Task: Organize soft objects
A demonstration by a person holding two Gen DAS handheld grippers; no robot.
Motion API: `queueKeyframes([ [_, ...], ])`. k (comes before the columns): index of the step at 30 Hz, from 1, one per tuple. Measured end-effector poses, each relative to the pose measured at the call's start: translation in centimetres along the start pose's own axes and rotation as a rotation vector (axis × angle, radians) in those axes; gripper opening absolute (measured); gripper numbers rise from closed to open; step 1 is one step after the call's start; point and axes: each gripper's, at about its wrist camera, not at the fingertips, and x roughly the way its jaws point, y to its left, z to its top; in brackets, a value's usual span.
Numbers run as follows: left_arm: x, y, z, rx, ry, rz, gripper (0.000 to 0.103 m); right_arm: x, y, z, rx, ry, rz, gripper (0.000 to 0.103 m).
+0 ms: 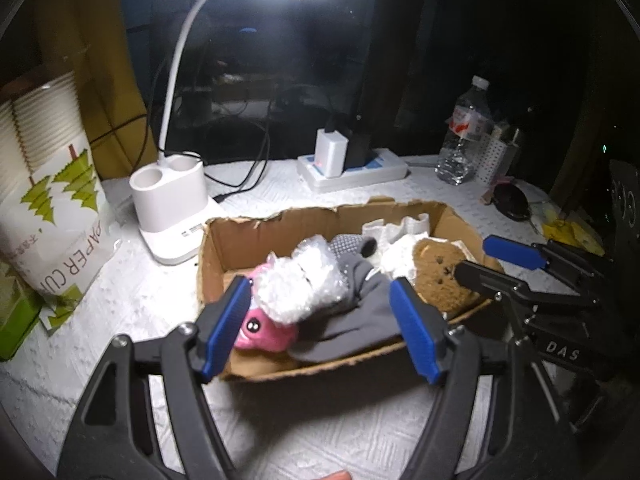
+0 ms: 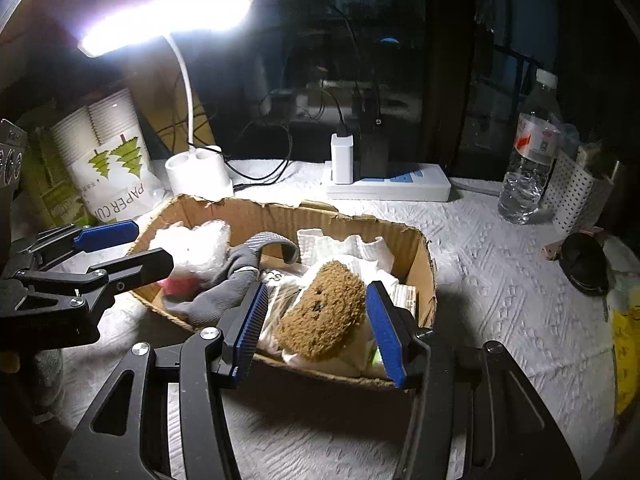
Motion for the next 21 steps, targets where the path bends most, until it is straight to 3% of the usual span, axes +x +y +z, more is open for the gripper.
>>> queueKeyframes([
  [21, -6.3, -2.0, -1.6, 0.044, -0.075, -0.004, 0.073, -6.2, 1.7, -1.8, -0.010, -0.066, -0.013, 0.054],
])
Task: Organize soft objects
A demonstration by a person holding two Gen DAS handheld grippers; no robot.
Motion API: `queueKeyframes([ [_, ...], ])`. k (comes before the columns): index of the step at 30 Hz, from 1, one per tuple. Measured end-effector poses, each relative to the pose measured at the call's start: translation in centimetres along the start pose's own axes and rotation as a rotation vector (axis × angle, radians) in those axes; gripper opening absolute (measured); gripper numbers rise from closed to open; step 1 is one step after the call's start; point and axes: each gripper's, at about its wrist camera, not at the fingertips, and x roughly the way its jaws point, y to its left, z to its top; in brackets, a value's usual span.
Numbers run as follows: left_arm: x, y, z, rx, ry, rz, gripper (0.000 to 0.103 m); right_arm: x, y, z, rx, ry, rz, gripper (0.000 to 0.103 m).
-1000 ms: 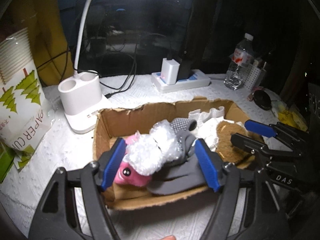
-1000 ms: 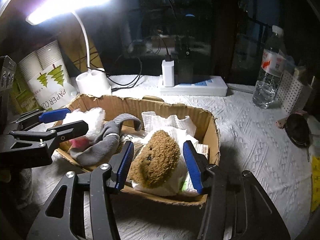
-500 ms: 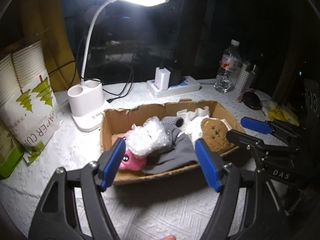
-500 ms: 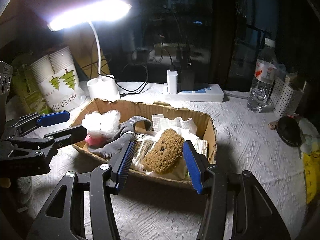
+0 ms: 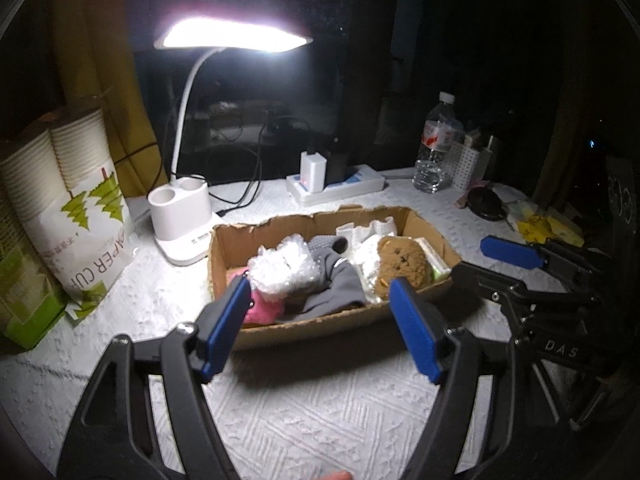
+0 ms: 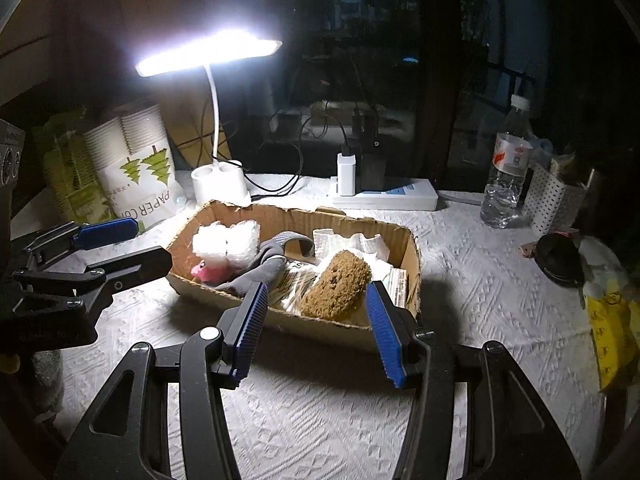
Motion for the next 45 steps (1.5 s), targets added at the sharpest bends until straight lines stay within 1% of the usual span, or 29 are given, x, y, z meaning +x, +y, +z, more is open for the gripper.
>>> queueKeyframes([
  [18, -5.3, -1.8, -2.7, 0.021, -0.039, -0.015, 0.073, -5.7, 1.9, -2.5, -0.015, -0.051, -0.021, 0.054],
  [24, -7.5, -2.7, -3.3, 0.035, -0.069, -0.020, 0.073, -7.8, 2.5, -3.1, -0.018, -0.084, -0.026, 0.054],
  [32, -11.0, -3.9, -3.2, 0.048, -0.143, -0.021, 0.074, -11.6, 3.4, -3.2, -0.029, -0.158, -0.038, 0.054],
  [40, -15.4, -5.4, -2.3, 0.072, -0.244, -0.029, 0.074, -16.1, 4.0, -2.7, -0.020, -0.247, -0.053, 0.054],
  [41, -15.8, -5.5, -2.2, 0.079, -0.252, -0.030, 0.074, -16.5, 4.0, -2.6, -0.018, -0.256, -0.055, 0.055],
  [44, -17.4, -6.0, -1.7, 0.090, -0.290, -0.034, 0.074, -18.3, 4.0, -2.1, -0.015, -0.293, -0.063, 0.065],
  [45, -17.9, -6.1, -1.6, 0.088, -0.302, -0.034, 0.074, -18.8, 4.0, -1.9, -0.016, -0.304, -0.066, 0.065],
])
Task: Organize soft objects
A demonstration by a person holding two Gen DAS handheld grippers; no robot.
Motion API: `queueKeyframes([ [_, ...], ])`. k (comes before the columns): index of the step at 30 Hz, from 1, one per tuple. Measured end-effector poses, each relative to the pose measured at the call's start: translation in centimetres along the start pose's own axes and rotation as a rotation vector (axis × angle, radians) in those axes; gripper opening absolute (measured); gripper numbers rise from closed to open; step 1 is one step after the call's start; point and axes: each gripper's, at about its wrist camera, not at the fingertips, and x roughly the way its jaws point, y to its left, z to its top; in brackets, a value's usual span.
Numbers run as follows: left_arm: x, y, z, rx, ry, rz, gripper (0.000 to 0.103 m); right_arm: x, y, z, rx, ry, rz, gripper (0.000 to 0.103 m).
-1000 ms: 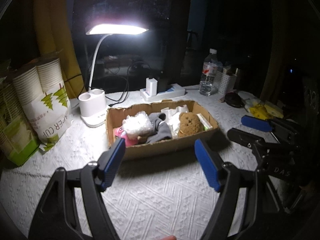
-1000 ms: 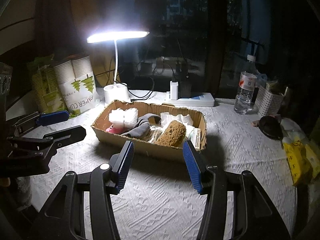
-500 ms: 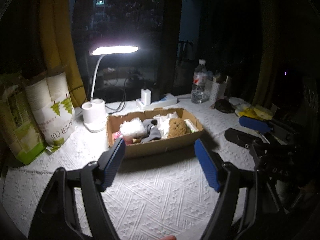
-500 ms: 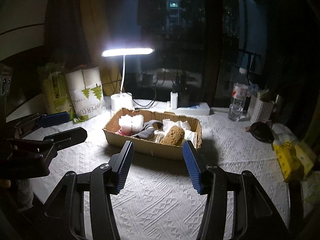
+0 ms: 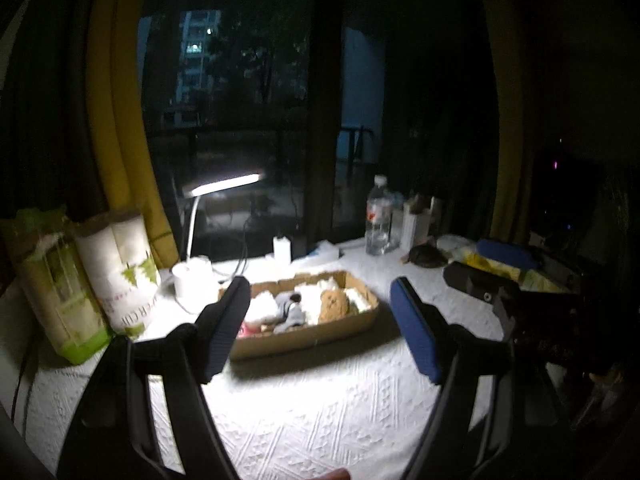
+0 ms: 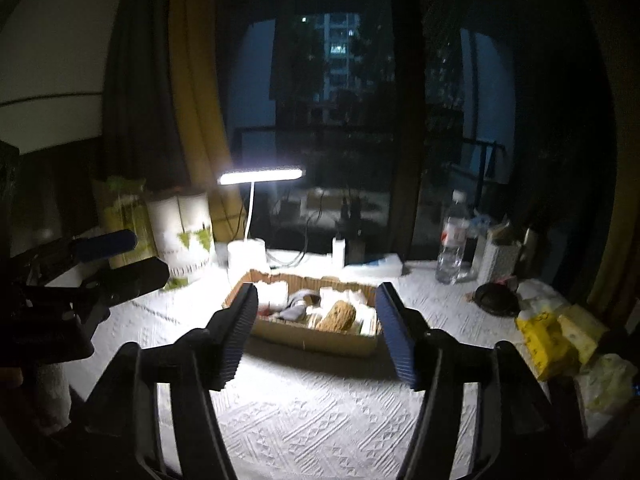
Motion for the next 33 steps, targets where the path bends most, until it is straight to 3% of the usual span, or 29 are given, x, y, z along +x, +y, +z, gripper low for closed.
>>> queueKeyframes([
  [1, -0.5, -0.1, 0.5, 0.000, -0.020, 0.000, 0.074, -0.5, 0.0, 0.5, -0.003, -0.011, -0.007, 0.065],
  [3, -1.3, -0.2, 1.3, 0.007, -0.045, 0.013, 0.085, -1.4, 0.0, 1.5, -0.009, -0.035, -0.018, 0.066],
  [4, -1.6, -0.2, 1.7, 0.007, -0.054, 0.018, 0.096, -2.0, -0.1, 2.0, -0.010, -0.048, -0.024, 0.066],
  [5, -1.9, -0.3, 2.0, 0.008, -0.063, 0.018, 0.097, -2.2, -0.1, 2.4, -0.011, -0.057, -0.028, 0.066],
  [13, -4.1, -1.0, 4.1, 0.022, -0.115, 0.043, 0.098, -4.7, -0.4, 4.4, -0.003, -0.109, -0.047, 0.072],
  [33, -4.2, -1.3, 4.6, 0.026, -0.118, 0.059, 0.098, -5.3, -0.5, 4.7, 0.003, -0.114, -0.049, 0.072],
])
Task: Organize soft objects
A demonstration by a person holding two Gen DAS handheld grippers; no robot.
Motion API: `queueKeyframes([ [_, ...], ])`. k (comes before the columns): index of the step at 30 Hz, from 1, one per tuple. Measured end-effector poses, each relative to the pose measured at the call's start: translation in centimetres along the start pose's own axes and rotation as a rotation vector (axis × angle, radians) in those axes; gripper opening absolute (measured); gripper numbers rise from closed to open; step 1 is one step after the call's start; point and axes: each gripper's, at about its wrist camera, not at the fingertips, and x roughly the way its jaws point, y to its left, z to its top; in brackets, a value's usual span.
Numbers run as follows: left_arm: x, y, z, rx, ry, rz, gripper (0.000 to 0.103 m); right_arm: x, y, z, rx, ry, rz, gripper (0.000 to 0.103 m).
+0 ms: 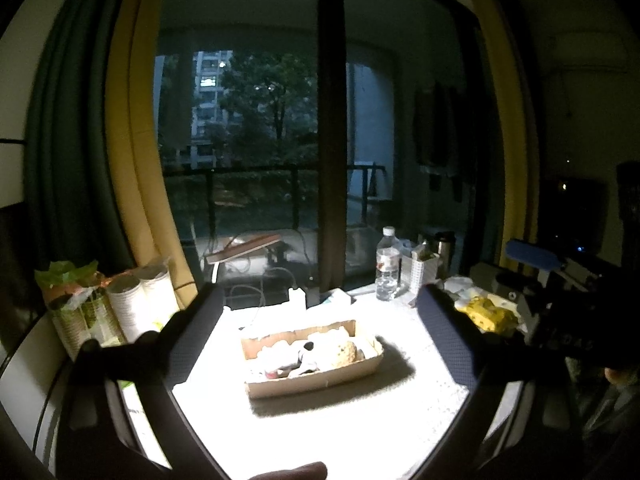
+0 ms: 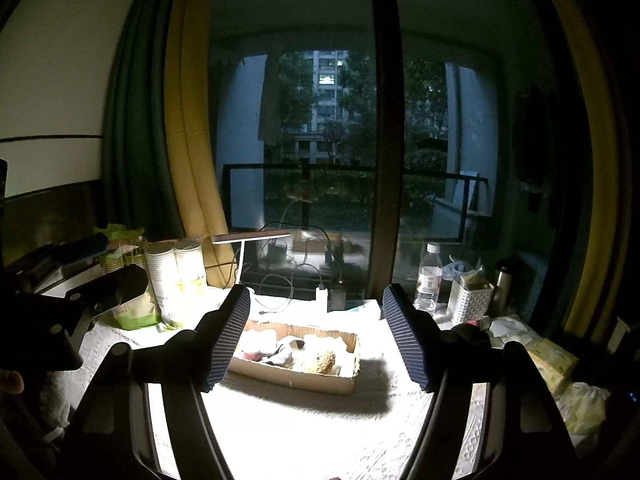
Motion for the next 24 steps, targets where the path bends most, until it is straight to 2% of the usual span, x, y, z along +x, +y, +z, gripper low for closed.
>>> queueKeyframes([
  [24, -0.03, -0.13, -0.20, 0.000, -0.004, 0.003, 0.098, 0.04, -0.07, -0.05, 0.000, 0.002, -0.001, 0.072],
])
